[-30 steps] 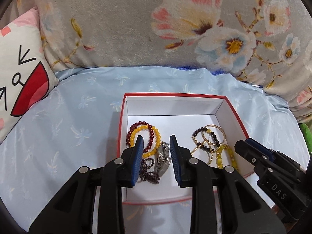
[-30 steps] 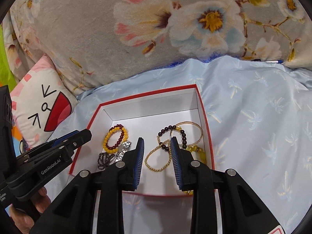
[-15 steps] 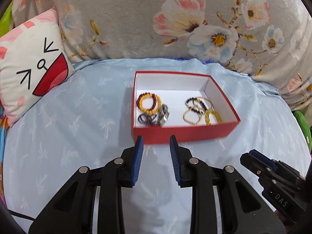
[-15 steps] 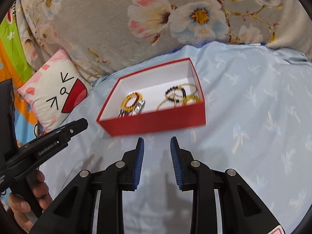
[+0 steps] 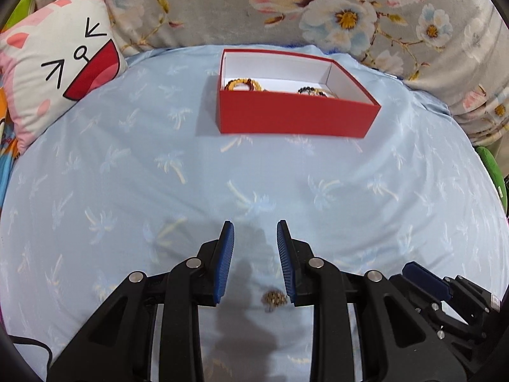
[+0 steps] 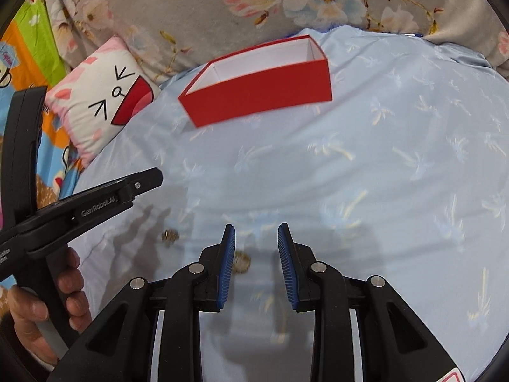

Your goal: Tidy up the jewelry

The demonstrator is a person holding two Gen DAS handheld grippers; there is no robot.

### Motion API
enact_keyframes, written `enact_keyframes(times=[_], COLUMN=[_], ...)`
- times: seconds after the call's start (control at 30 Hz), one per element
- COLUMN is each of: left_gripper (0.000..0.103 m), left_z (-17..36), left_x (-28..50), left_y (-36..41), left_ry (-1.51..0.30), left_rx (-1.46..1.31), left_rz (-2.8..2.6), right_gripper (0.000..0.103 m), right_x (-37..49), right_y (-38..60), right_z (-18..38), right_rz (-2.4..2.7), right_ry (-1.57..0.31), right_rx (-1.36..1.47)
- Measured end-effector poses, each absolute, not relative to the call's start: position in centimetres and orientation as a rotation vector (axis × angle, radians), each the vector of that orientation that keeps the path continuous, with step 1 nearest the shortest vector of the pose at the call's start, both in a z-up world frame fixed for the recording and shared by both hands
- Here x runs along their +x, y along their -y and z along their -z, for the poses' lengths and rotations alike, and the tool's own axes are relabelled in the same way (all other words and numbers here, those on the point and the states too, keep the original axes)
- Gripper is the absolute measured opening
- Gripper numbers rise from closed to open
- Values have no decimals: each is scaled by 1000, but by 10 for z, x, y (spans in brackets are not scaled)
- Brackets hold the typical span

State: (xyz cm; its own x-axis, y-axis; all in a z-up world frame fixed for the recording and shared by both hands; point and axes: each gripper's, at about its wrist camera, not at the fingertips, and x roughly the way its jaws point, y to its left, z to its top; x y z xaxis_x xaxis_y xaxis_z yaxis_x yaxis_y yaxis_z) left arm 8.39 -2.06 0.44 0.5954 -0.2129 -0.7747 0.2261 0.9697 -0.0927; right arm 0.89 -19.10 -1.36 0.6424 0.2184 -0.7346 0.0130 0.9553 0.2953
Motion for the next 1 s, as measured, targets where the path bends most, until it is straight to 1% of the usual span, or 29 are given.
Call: enact_keyframes(times=[0.27, 0.63, 0.73, 0.77, 0.8, 0.87, 0.93, 1.0], left_gripper=[27, 27, 29, 32, 35, 35, 35, 35], left_z=[14, 21, 22, 22, 22, 21, 21, 20], left_x=[63, 50, 49, 50, 50, 50, 50, 50], left_y=[15, 10, 12, 12, 13, 14, 16, 18], left_ry=[-941, -958, -958, -957, -957, -955, -954, -954], left_rx=[12, 33, 36, 34, 31, 30, 32, 36], left_rz=[258, 272, 277, 278, 280, 286, 293, 297], right_gripper=[28, 28, 28, 28, 27, 24, 19, 18], right_x=[1, 8, 10, 11, 12, 13, 13, 13], right_y=[175, 165, 162, 161, 161, 159, 160, 163], right_z=[22, 31, 32, 33, 34, 34, 34, 35], right_rz=[-131, -130, -125, -123, -121, -112, -102, -103], right_ry=[-890, -909, -908, -910, -908, -903, -902, -903], right_rx=[248, 217, 197, 191, 186, 171, 166, 177])
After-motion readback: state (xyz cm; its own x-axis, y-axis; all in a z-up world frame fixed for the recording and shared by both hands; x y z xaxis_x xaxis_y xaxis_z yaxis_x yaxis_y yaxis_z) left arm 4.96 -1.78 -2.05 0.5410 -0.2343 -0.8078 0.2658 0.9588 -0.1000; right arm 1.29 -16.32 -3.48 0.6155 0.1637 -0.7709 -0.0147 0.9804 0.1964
